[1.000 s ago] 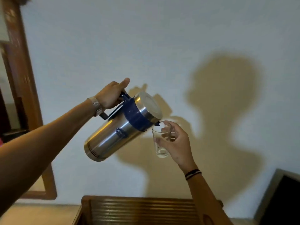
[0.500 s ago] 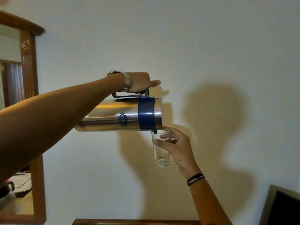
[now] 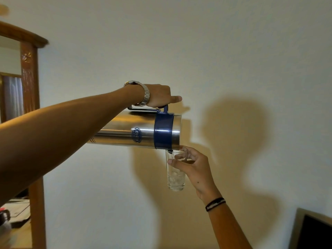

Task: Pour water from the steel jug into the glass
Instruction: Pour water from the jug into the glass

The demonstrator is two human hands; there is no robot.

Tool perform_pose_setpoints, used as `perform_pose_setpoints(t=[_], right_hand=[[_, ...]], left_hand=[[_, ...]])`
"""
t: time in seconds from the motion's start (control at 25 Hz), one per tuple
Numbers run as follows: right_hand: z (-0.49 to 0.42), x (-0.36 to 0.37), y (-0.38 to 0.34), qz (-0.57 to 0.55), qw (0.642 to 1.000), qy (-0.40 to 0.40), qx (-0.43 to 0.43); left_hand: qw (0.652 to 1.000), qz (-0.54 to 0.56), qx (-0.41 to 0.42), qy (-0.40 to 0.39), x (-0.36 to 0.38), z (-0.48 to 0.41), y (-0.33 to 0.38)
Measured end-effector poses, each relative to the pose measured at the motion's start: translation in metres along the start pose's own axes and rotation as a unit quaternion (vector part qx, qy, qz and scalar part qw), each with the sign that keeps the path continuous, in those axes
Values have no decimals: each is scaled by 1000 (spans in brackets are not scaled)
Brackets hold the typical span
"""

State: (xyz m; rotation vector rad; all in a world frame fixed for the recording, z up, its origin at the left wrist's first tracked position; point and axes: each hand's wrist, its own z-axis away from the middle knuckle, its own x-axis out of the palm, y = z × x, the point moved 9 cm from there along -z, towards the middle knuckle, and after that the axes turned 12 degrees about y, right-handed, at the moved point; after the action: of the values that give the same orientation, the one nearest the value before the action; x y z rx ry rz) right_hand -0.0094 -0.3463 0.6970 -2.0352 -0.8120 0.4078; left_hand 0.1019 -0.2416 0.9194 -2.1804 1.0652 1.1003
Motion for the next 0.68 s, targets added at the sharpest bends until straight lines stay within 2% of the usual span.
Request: perform_pose_setpoints(t=[0.68], right_hand=[[-4,-12,1,-8,1000,11,0]], left_hand=[[1000,-15,21,12,-4,-10,17]])
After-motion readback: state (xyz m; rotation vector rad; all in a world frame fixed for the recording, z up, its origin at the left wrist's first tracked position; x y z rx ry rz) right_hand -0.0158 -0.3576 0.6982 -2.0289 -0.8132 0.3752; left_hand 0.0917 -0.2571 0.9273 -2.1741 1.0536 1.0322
